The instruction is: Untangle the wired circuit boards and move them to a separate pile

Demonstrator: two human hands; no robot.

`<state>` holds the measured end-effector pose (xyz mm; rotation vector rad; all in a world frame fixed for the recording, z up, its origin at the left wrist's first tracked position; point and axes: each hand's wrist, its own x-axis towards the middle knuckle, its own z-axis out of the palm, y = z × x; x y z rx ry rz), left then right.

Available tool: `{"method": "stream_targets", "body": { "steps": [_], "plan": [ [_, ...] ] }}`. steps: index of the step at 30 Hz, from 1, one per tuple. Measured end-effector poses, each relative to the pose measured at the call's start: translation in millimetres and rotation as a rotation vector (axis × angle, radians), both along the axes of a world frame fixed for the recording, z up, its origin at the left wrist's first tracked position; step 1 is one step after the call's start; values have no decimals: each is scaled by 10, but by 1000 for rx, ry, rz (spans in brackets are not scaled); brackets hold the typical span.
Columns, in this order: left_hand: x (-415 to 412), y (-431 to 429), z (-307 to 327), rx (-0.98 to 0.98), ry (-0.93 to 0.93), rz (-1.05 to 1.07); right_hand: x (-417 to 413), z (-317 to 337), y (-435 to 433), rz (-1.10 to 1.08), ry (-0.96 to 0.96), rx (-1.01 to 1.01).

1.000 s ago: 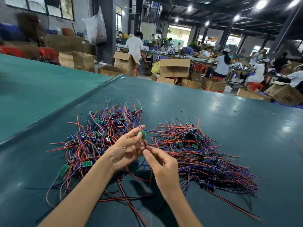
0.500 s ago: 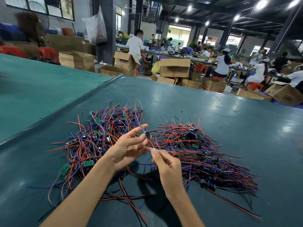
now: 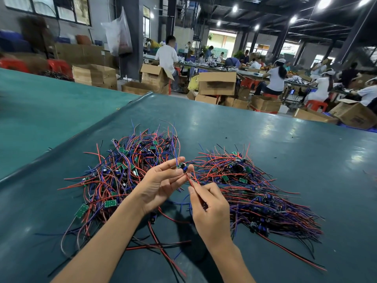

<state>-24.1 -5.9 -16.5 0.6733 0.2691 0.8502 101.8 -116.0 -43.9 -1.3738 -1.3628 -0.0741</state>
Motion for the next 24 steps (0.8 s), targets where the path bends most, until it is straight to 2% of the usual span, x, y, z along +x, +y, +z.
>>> {"method": "stream_targets", "body": {
  "steps": [5, 11, 15, 17, 20, 22, 24],
  "plan": [
    [2, 2, 17, -6, 11, 17, 82, 92, -64, -74, -111, -18],
    [55, -1, 47, 108, 307, 139, 552, 418, -198, -82, -159, -115],
    [225, -71, 63, 252, 501, 68, 1156, 619, -517, -94, -257, -219],
    [346, -161, 108, 321, 574, -23, 1481, 675, -694, -108, -252, -268],
    [573, -324, 115, 315, 586, -109, 1873, 689, -870, -202, -180, -337],
    [737, -412, 72, 296, 601, -74, 2002, 619, -916, -257, -109, -385],
    [848, -472, 9, 348, 692, 23, 2020, 542, -941, -260, -59, -423]
  ]
}}
